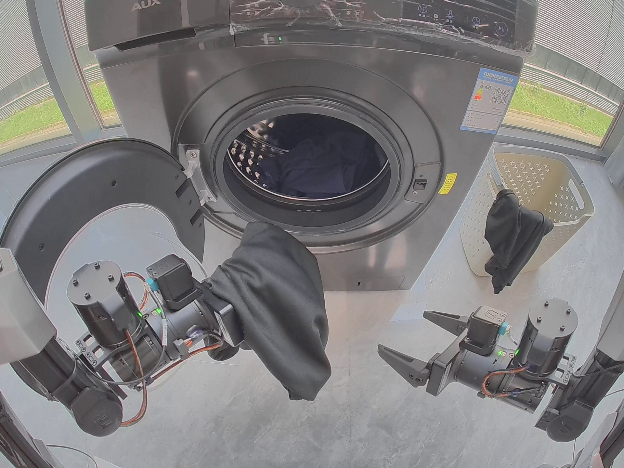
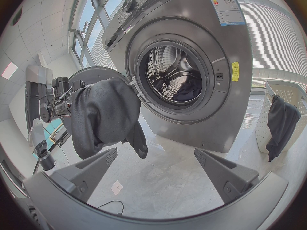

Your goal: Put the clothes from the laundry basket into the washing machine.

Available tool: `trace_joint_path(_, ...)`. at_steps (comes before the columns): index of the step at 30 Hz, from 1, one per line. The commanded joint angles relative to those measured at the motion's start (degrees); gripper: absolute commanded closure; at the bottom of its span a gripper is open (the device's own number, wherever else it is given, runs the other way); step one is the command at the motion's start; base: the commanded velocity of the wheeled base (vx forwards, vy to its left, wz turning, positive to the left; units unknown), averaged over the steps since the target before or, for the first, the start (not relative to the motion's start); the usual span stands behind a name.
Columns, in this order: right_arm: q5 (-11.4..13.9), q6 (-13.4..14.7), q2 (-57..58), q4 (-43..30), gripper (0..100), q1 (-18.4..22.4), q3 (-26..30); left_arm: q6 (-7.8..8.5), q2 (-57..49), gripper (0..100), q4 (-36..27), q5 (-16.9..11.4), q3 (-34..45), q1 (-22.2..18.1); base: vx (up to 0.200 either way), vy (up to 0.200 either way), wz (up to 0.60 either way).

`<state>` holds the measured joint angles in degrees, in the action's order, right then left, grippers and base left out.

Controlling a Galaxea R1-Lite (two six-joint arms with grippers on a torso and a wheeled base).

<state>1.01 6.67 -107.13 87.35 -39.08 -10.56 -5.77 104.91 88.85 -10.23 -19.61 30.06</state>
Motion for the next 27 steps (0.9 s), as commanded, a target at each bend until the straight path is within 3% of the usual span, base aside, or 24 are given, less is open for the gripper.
trace_joint_path(1, 0.0, 0.0, -0.2, 0.0, 0, 0.0, 0.0, -0.03, 0.1, 100, 0.0, 0.0, 0.2, 0.2, 0.0, 0.0, 0.0)
trace_joint_path(6, 0.0, 0.1, -0.5, 0.0, 0, -0.2, 0.0, 0.4, 0.2, 100, 0.0, 0.1, -0.2, 0.1, 0.0, 0.0, 0.0)
trace_joint_path(12, 0.0, 0.1, -0.5, 0.0, 0, -0.2, 0.0, 0.4, 0.0, 100, 0.0, 0.2, 0.1, 0.2, 0.0, -0.2, 0.0)
trace_joint_path(27, 0.0, 0.1, -0.7, 0.0, 0, -0.2, 0.0, 0.4, 0.9, 100, 0.0, 0.2, 0.1, -0.1, 0.0, 0.0, 0.0)
